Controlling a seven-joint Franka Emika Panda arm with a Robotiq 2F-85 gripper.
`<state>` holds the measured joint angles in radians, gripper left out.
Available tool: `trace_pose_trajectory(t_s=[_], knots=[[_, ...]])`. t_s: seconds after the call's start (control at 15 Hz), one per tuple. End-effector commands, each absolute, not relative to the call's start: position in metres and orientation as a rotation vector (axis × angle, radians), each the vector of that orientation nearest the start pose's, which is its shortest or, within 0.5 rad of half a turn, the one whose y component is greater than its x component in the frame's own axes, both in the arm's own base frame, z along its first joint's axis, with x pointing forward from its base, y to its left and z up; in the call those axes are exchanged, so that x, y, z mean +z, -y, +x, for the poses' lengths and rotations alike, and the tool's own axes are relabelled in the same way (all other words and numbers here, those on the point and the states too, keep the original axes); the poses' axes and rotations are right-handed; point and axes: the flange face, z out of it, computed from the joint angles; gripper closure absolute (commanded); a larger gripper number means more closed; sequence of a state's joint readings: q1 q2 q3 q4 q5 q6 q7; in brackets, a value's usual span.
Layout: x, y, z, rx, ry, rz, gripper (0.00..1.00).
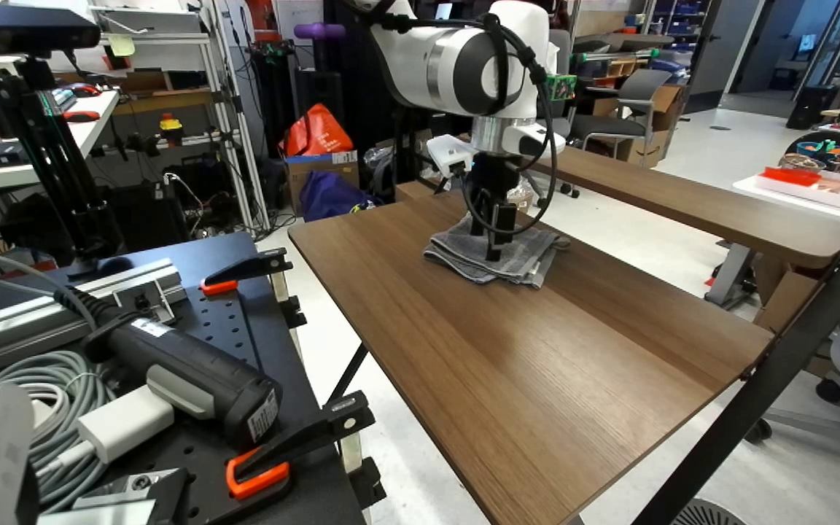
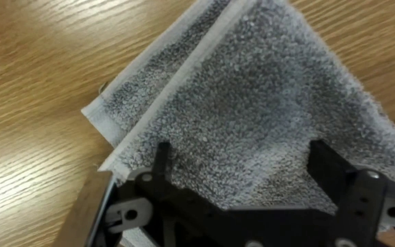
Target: Move the towel
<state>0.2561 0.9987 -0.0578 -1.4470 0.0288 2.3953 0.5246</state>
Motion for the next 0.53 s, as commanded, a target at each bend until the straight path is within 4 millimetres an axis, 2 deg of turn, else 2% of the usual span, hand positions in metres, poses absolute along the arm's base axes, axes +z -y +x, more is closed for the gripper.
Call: trace_pose_trajectory(t_s=[0.0,0.2,0.47], knots=[[0.077,-0.102,0.688,0.075,-0.639,-3.124,0.0],[0.074,-0.063,0.682,0.093,-0.752,-3.116,0.0],[0.074,-0.012,0.662,0.122,-0.911,-3.119,0.0]])
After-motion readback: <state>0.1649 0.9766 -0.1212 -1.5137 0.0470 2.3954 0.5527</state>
